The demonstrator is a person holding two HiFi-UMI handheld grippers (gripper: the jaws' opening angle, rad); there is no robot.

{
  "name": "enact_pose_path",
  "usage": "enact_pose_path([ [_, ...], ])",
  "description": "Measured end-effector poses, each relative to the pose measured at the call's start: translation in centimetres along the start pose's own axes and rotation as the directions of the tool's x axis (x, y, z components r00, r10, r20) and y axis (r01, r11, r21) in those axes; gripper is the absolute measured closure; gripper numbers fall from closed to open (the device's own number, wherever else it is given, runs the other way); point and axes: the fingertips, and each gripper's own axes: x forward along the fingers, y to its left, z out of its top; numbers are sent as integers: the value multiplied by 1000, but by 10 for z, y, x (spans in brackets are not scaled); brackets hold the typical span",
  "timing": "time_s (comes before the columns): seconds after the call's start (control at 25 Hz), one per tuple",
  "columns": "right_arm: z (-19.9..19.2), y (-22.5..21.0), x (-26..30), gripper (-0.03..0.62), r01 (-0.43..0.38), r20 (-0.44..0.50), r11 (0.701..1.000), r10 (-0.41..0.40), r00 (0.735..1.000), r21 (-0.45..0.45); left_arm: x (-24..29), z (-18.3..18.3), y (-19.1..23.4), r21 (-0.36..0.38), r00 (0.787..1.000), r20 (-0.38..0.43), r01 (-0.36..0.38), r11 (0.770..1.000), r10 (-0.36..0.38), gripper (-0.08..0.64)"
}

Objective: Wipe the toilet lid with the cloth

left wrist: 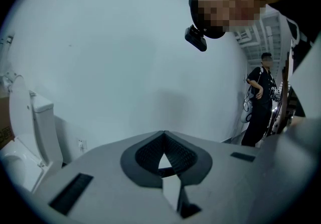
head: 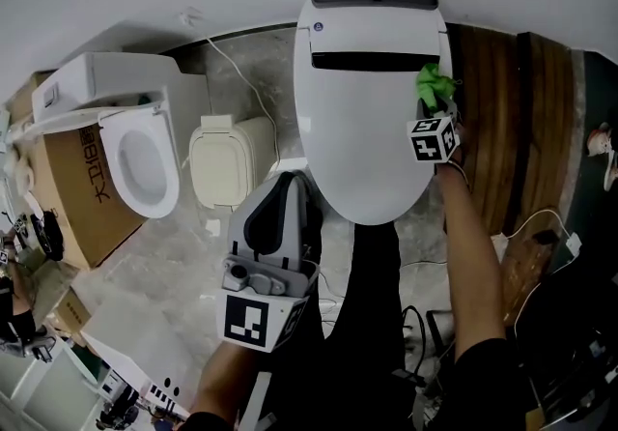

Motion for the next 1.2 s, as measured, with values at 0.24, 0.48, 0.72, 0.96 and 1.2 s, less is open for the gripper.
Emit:
enact_pose_path([
  [0.24,16,31,-4,465,10,1,998,-10,1000,58,-14,2,40,-5,1000,1,-2,1000,2,551],
  [0.48,38,69,-8,465,-2,12,997,1,1000,77,-24,7,65,-16,1000,1,9,1000,-9,551],
  [0.72,67,104,-8,466,-37,20,997,35,999,66,-32,9,94,-24,1000,0,20,1000,-20,551],
  [0.96,98,138,-6,466,-63,39,996,61,997,62,-39,10,123,-34,1000,12,10,999,-9,551],
  [1.2,133,179,-6,466,-120,79,993,121,990,-8,-49,7,140,-43,1000,-2,23,999,-23,551],
])
